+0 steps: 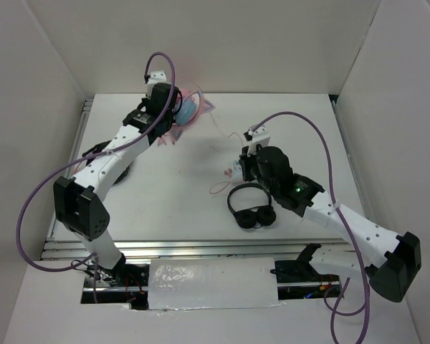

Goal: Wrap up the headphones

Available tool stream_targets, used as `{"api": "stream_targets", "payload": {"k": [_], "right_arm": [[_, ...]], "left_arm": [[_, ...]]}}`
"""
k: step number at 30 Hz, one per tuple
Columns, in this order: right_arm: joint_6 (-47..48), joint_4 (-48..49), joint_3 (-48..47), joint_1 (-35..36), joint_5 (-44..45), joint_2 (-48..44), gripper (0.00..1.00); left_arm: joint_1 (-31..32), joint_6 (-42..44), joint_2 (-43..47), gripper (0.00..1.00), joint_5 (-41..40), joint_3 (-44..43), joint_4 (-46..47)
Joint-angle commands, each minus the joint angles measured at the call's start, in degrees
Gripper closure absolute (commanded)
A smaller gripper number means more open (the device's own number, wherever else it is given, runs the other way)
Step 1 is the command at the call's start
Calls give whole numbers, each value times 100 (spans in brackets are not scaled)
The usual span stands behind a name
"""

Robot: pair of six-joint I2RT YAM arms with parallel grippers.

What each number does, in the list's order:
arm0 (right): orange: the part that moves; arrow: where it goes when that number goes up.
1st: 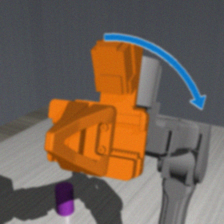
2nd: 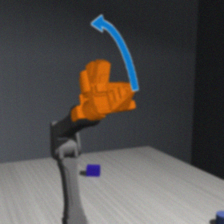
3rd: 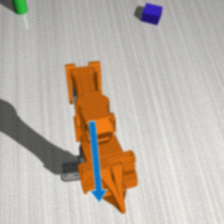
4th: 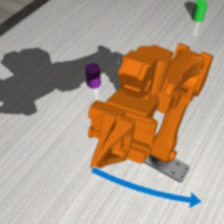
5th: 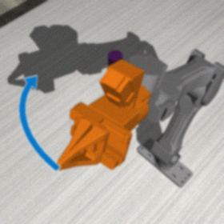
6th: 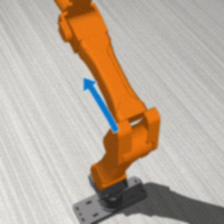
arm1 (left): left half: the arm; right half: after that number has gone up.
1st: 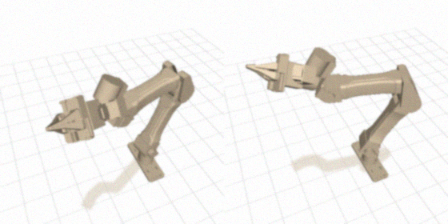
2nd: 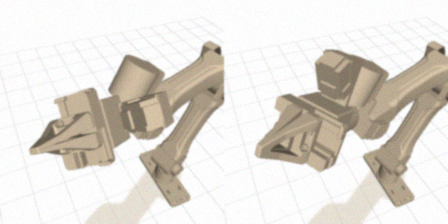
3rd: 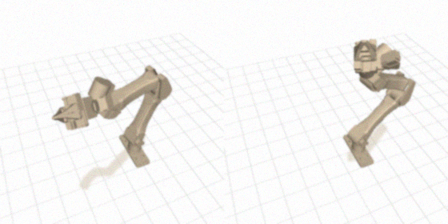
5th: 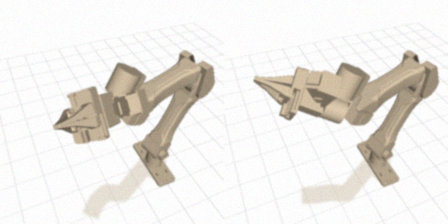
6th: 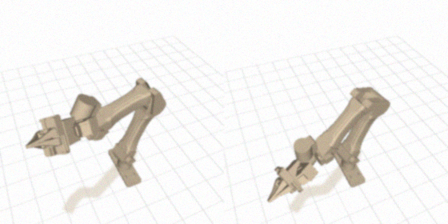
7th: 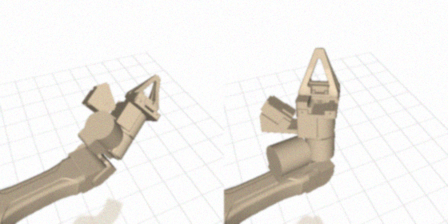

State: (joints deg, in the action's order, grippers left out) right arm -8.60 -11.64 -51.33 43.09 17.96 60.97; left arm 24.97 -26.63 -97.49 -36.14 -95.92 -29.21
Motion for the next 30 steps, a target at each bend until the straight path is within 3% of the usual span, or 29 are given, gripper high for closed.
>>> {"api": "stream_targets", "payload": {"k": [1,9,15,20,25,30], "right_arm": [[499,-312,-596,278,-257,-164,100],[1079,-1174,-1248,998,-302,134,100],[1965,-1130,-1485,1114,129,126,100],[2784,-1104,-1538,912,-388,-85,100],[2900,-1366,-1573,516,-1468,-261,100],[2566,-1167,-1161,525,-1496,-638,100]], "left_arm": [[262,158,328,100,-340,152,882],[525,368,204,100,-87,336,1004],[1175,1721,880,100,528,2039,2085],[1625,2337,1197,100,1004,2735,2314],[1836,1988,1329,100,985,2974,2430],[1748,1644,1277,100,828,2579,2227]]}}
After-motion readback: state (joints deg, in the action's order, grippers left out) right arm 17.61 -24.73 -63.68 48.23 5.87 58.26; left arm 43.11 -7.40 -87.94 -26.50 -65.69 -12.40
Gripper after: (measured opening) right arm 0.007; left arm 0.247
